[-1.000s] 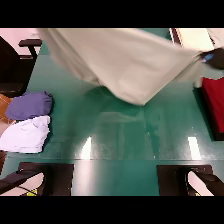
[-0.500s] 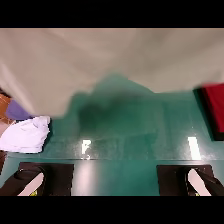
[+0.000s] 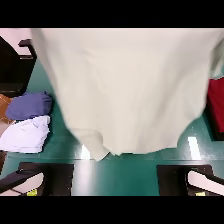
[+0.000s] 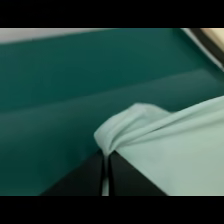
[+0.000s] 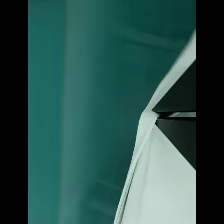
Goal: Fold the shirts.
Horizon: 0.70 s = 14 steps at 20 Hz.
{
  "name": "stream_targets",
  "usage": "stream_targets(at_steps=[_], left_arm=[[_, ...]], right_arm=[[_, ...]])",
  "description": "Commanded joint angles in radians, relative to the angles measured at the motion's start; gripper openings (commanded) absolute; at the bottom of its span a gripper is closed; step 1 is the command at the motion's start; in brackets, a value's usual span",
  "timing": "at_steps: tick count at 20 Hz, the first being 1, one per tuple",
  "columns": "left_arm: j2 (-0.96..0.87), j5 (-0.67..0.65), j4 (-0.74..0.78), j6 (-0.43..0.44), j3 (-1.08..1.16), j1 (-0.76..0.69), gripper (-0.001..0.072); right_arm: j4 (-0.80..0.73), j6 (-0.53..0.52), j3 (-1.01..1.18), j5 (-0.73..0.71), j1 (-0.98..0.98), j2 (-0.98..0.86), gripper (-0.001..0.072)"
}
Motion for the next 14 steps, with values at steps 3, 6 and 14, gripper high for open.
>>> stream_targets(at_steps=[3,6,14], left_arm=[[-0.324,-0.045,-0.006,-0.009,-0.12,0.001,0.0026],[-0.432,-0.04,-0.006,-0.008,-0.12,0.001,0.0546],[-0.343,-0.23,-0.01,0.013,-0.188,0.114,0.0549]], right_arm=[[-0.151,0.019,-0.154,-0.077,0.171,-0.262,0.0019],[-0.139,0.02,-0.12,-0.088,0.196,-0.381,0.0037],[0.089,-0.033,-0.149,0.024,0.095,-0.341,0.0368]])
